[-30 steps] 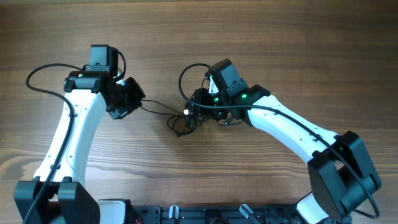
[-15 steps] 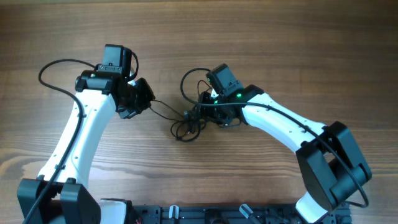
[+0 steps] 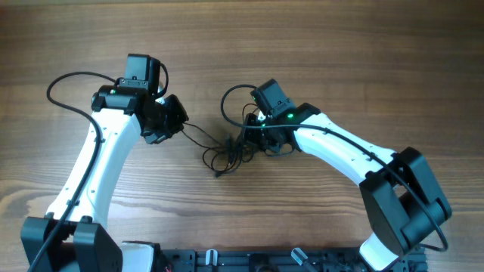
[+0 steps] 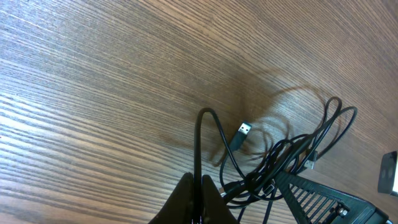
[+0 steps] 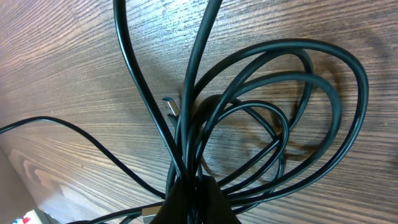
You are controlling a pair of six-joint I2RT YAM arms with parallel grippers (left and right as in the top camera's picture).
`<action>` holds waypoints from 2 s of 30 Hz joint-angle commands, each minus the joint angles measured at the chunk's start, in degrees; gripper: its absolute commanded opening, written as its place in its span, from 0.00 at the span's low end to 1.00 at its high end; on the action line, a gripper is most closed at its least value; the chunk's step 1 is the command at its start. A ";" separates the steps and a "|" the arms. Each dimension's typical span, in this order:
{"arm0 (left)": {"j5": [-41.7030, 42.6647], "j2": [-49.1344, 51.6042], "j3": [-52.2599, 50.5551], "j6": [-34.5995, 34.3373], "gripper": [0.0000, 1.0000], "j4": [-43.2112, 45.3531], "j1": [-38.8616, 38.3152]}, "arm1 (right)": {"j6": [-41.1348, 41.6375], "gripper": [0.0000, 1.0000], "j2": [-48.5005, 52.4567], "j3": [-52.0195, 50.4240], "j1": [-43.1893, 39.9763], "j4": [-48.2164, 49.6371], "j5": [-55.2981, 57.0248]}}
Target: Untangle cables
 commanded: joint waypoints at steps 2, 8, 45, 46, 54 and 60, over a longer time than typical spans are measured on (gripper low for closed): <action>-3.65 0.28 -0.04 0.22 0.06 0.13 -0.15 | -1.29 0.04 -2.64 1.44 -0.98 -0.33 -5.60; -8.98 0.28 -0.04 -1.03 0.06 -0.02 -0.15 | -7.17 0.04 -12.35 1.53 -4.61 -3.69 -5.60; 31.30 0.31 -0.04 13.03 0.41 3.21 -0.15 | 9.42 0.04 -18.69 1.38 -6.95 -14.56 13.70; 34.12 0.31 -0.04 14.40 0.42 3.19 -0.15 | 9.33 0.04 -18.47 1.31 -6.95 -14.69 13.84; 46.16 0.31 -0.04 15.61 0.50 4.55 -0.15 | 0.96 0.05 -14.14 0.96 -6.69 -11.39 9.53; 35.36 0.31 -0.04 14.29 0.41 4.61 0.79 | 7.82 0.04 -12.15 0.96 -6.99 -15.52 18.95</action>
